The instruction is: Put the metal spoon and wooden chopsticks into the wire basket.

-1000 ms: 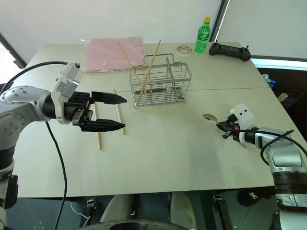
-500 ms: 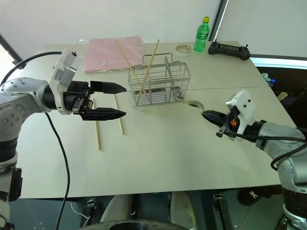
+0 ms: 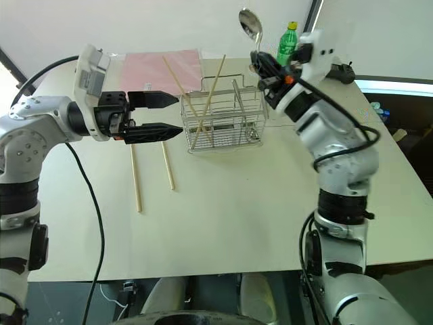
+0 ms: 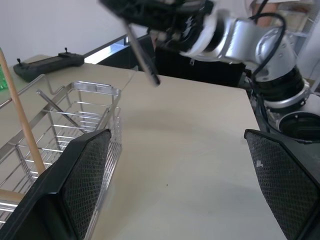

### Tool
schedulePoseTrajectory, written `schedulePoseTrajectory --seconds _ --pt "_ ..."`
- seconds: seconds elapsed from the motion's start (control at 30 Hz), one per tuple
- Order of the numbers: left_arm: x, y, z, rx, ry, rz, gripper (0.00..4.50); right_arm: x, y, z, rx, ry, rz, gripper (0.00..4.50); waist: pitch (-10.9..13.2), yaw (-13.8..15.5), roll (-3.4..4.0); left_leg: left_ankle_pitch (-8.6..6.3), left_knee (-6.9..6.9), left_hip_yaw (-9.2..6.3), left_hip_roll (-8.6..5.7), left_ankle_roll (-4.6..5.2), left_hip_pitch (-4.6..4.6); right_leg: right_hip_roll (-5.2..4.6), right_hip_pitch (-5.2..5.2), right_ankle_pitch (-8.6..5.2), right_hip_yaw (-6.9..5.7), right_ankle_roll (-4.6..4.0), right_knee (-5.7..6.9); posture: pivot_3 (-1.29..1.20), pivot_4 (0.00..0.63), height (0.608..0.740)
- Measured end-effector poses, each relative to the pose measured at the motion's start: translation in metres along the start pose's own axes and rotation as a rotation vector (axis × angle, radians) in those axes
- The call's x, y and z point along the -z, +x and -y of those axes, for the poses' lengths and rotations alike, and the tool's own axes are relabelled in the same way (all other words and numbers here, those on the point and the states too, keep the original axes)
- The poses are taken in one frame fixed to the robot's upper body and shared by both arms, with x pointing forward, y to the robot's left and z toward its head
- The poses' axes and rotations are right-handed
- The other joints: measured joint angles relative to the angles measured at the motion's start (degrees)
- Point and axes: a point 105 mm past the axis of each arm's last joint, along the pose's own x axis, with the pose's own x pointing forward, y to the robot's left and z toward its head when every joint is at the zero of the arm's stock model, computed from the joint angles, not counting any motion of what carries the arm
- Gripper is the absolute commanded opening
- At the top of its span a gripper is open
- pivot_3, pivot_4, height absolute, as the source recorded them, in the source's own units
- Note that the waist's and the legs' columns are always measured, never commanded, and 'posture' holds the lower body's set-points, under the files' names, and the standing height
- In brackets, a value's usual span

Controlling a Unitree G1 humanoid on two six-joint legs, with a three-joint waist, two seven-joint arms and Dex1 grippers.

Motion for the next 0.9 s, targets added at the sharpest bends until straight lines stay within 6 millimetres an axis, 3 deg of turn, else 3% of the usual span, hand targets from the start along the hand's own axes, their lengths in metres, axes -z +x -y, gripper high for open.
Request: schedulePoseTrajectory --seconds 0.23,0.43,0.57,0.67,0.9 --pt "-0.002 -0.004 -0.002 -0.025 0.014 -0.008 4.50 -0.004 0.035 0.024 0.112 0.023 0.128 0.09 0.01 -0.42 0.01 0.01 -0.14 -0.04 0.04 0.00 0.09 0.07 -0.08 0.01 0.00 0.01 0.15 0.00 0.150 0.721" --pt "-0.006 -0.009 -0.004 -0.054 0.025 -0.002 4.50 0.003 0.044 0.035 0.154 0.038 0.141 0.09 0.01 -0.42 0.02 0.01 -0.19 -0.03 0.04 0.00 0.08 0.06 -0.13 0.02 0.00 0.02 0.16 0.00 0.150 0.721" --pt "-0.010 -0.010 -0.005 -0.069 0.038 0.006 4.50 0.020 0.046 0.039 0.187 0.020 0.125 0.09 0.01 -0.47 0.03 0.01 -0.20 -0.04 0.03 0.00 0.08 0.07 -0.14 0.02 0.00 0.03 0.19 0.00 0.150 0.721" --pt "-0.010 -0.010 -0.005 -0.076 0.043 0.006 4.50 0.031 0.048 0.037 0.185 0.023 0.106 0.98 0.02 -0.48 0.03 0.01 -0.20 -0.04 0.04 0.00 0.08 0.07 -0.16 0.02 0.01 0.03 0.22 0.00 0.150 0.721" --pt "-0.010 -0.010 -0.005 -0.081 0.044 0.006 4.50 0.045 0.040 0.040 0.205 0.018 0.068 4.43 0.03 -0.41 0.04 0.01 -0.20 -0.04 0.03 -0.01 0.08 0.06 -0.16 0.02 0.01 0.03 0.23 0.00 0.150 0.721"
